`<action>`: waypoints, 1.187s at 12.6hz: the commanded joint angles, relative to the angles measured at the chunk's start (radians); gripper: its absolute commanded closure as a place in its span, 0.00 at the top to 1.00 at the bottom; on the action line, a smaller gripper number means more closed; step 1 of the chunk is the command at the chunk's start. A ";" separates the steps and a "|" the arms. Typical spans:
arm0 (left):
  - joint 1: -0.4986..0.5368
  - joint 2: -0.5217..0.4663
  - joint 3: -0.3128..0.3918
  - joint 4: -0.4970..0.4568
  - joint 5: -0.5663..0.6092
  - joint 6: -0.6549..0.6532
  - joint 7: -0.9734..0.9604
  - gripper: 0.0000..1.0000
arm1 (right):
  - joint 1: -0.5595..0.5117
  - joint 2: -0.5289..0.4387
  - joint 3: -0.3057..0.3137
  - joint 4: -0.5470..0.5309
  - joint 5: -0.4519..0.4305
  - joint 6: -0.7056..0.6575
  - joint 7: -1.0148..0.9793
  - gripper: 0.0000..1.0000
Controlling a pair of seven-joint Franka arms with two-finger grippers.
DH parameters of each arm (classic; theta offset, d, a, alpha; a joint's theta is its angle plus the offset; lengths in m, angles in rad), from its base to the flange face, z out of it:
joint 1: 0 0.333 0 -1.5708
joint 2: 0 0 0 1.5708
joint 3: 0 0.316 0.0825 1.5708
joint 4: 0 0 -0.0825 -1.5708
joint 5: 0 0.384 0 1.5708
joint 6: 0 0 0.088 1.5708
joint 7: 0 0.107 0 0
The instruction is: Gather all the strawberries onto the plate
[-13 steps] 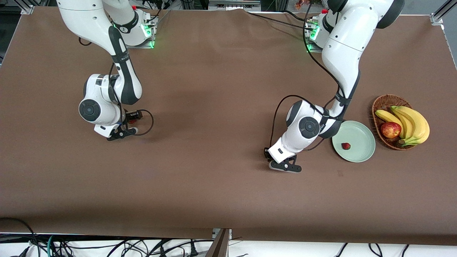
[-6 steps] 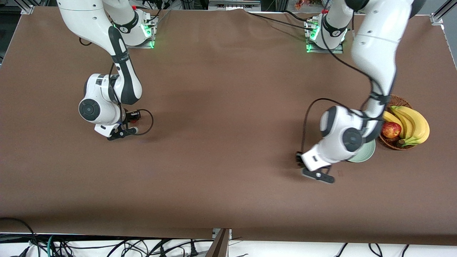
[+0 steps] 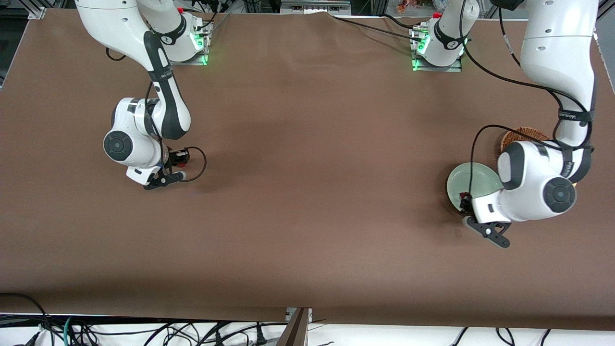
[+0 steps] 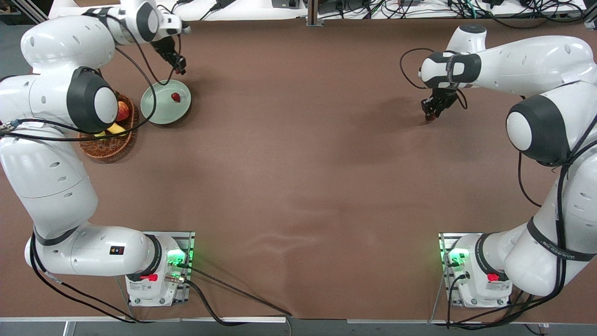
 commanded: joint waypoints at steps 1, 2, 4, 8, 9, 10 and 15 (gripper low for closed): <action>0.020 -0.026 0.042 -0.080 -0.042 -0.022 0.202 0.13 | 0.008 -0.019 0.034 0.042 0.061 -0.006 0.014 0.28; 0.022 -0.032 0.055 -0.083 -0.042 -0.084 0.220 0.14 | 0.010 -0.014 0.059 0.059 0.113 -0.006 0.037 0.28; 0.022 -0.044 0.068 -0.083 -0.042 -0.171 0.220 0.20 | 0.022 0.009 0.129 0.117 0.153 -0.005 0.162 0.28; 0.019 -0.061 0.077 -0.074 -0.039 -0.172 0.213 1.00 | 0.112 0.084 0.227 0.281 0.153 0.006 0.535 0.28; 0.010 -0.074 0.077 -0.069 -0.040 -0.172 0.198 1.00 | 0.135 0.113 0.255 0.336 0.155 0.012 0.622 0.28; 0.005 -0.074 0.074 -0.066 -0.042 -0.172 0.193 1.00 | 0.149 0.153 0.274 0.408 0.155 0.011 0.725 0.28; -0.064 -0.071 0.050 0.030 -0.072 -0.166 -0.142 1.00 | 0.220 0.376 0.427 0.672 0.157 0.243 1.187 0.28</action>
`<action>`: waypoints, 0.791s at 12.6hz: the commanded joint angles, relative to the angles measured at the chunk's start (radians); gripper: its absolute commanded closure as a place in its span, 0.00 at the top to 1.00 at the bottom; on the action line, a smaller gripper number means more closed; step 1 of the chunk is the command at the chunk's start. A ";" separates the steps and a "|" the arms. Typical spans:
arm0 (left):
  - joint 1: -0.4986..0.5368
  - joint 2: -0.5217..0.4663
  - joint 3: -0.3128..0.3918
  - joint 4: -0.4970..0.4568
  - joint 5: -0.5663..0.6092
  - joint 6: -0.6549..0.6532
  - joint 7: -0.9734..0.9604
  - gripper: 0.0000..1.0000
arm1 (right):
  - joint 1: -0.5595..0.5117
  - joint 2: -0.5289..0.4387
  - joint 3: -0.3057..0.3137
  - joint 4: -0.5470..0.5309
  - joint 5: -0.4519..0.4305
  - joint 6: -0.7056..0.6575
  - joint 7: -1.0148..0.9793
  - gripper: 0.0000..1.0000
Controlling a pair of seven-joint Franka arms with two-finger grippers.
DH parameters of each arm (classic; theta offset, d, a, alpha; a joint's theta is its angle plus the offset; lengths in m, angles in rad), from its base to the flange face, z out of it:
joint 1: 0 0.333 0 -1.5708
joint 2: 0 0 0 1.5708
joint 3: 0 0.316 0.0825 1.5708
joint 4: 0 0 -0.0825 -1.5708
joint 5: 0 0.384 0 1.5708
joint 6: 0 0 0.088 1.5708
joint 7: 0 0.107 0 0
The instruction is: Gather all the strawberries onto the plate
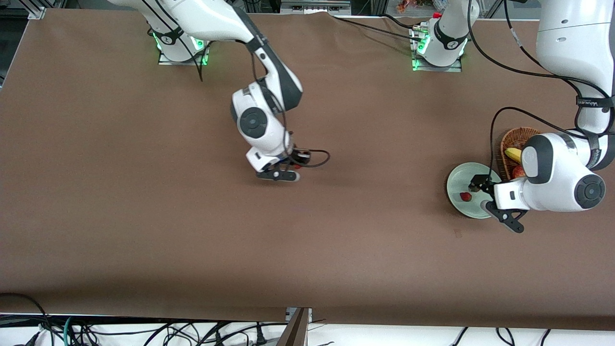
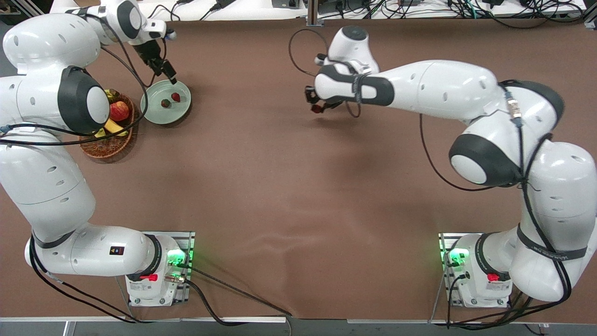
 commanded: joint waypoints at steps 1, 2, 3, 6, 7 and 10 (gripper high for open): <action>-0.032 -0.001 -0.009 0.060 -0.018 0.004 -0.136 1.00 | 0.036 0.165 0.071 0.193 0.016 0.184 0.206 0.28; -0.030 -0.001 -0.009 0.062 -0.021 0.029 -0.141 1.00 | 0.052 0.195 0.074 0.224 0.016 0.228 0.269 0.28; -0.029 0.013 -0.011 0.054 -0.021 0.067 -0.133 1.00 | 0.058 0.204 0.076 0.238 0.018 0.257 0.311 0.36; -0.033 0.016 -0.057 0.028 -0.064 0.100 -0.155 1.00 | 0.084 0.200 0.070 0.236 0.005 0.283 0.435 0.99; -0.035 0.010 -0.068 0.022 -0.067 0.098 -0.205 1.00 | 0.072 0.187 0.068 0.236 -0.004 0.273 0.426 0.99; -0.036 -0.004 -0.126 0.014 -0.067 0.090 -0.341 1.00 | 0.058 0.126 0.013 0.229 -0.019 0.091 0.423 0.99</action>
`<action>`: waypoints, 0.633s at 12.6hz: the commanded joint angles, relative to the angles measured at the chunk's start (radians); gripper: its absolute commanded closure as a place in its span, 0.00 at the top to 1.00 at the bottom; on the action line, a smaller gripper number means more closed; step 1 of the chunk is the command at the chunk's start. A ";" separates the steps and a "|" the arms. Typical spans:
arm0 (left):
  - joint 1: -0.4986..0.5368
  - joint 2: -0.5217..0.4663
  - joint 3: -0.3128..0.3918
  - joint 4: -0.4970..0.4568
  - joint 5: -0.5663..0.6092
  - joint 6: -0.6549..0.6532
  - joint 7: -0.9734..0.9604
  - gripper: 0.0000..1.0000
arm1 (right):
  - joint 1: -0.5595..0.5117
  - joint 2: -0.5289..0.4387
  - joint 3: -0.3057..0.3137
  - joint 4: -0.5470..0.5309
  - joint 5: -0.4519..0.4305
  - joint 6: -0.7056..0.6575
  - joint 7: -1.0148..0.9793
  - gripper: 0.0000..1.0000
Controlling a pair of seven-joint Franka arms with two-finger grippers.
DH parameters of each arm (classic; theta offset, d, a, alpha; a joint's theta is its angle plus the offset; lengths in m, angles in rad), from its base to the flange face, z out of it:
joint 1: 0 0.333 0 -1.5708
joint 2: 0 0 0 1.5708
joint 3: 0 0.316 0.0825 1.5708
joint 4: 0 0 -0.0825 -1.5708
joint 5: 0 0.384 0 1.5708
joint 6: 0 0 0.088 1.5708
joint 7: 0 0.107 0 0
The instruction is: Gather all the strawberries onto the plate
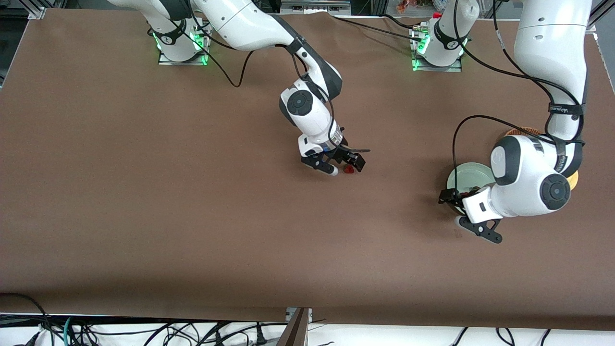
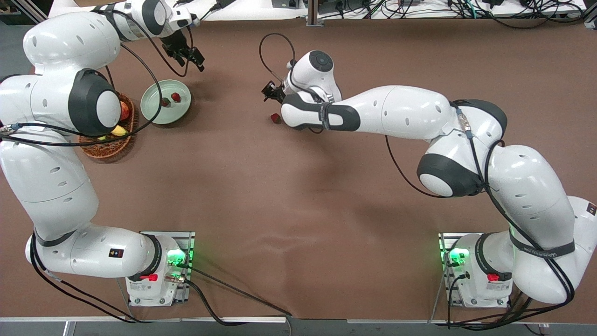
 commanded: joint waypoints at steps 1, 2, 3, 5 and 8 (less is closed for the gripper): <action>0.000 -0.028 -0.063 -0.024 -0.017 0.008 -0.130 1.00 | -0.012 -0.079 -0.061 -0.008 -0.036 -0.208 -0.017 0.99; 0.000 -0.028 -0.097 -0.032 -0.011 0.020 -0.192 1.00 | -0.015 -0.110 -0.096 -0.008 -0.042 -0.320 -0.080 0.99; -0.012 -0.028 -0.112 -0.040 -0.011 0.037 -0.244 1.00 | -0.015 -0.144 -0.142 -0.008 -0.041 -0.426 -0.173 1.00; -0.061 -0.024 -0.125 -0.061 -0.011 0.084 -0.370 1.00 | -0.015 -0.211 -0.214 -0.038 -0.038 -0.585 -0.325 1.00; -0.103 -0.005 -0.227 -0.087 0.143 0.167 -0.658 1.00 | -0.015 -0.368 -0.330 -0.139 -0.041 -0.716 -0.383 1.00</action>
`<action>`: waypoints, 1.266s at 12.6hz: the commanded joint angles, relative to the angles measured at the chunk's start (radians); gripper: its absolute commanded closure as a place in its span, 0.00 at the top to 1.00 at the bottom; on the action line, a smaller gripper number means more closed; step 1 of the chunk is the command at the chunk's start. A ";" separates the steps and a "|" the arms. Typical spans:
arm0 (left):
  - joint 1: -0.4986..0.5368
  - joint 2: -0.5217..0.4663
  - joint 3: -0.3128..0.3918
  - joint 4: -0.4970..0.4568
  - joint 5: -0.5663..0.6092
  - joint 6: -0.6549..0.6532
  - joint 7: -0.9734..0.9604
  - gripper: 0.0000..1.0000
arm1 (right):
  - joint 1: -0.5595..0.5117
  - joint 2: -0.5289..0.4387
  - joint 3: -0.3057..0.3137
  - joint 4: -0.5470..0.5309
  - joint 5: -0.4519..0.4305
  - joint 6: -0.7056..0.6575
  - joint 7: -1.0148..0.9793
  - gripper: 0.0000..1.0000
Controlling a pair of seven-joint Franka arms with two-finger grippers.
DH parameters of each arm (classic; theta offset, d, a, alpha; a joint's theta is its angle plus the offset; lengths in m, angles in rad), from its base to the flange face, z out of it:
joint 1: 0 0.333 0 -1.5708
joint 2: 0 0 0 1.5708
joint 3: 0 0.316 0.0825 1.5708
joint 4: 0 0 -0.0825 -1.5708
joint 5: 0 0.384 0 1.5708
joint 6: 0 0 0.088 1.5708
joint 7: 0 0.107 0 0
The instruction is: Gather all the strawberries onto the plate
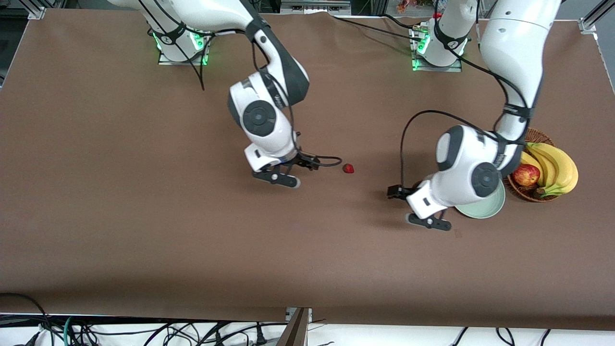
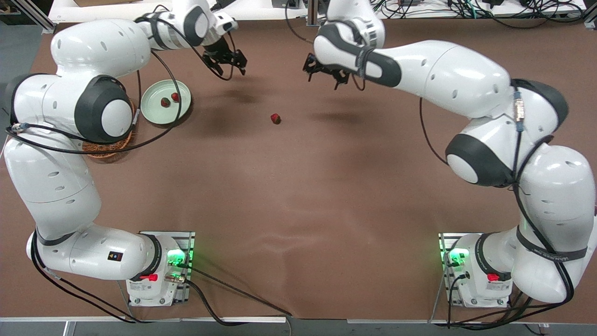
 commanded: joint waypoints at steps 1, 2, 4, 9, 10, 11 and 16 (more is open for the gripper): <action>-0.023 -0.003 -0.094 -0.035 0.175 0.048 -0.282 1.00 | 0.010 -0.145 -0.117 -0.103 -0.017 -0.170 -0.052 1.00; -0.037 0.005 -0.130 -0.037 0.248 0.052 -0.387 1.00 | 0.010 -0.177 -0.163 -0.103 -0.017 -0.225 -0.096 1.00; -0.070 0.029 -0.171 -0.037 0.326 0.080 -0.539 1.00 | 0.010 -0.261 -0.233 -0.132 -0.020 -0.304 -0.254 1.00; -0.118 0.037 -0.217 -0.151 0.521 0.176 -0.701 1.00 | 0.011 -0.499 -0.303 -0.297 -0.090 -0.417 -0.393 1.00; -0.118 0.037 -0.219 -0.179 0.532 0.202 -0.730 1.00 | 0.011 -0.539 -0.297 -0.328 -0.127 -0.405 -0.394 1.00; -0.118 0.037 -0.230 -0.207 0.532 0.235 -0.747 1.00 | 0.010 -0.570 -0.288 -0.336 -0.177 -0.405 -0.399 1.00; -0.106 0.028 -0.236 -0.256 0.532 0.262 -0.751 0.76 | -0.344 -0.653 0.005 -0.334 -0.339 -0.406 -0.581 1.00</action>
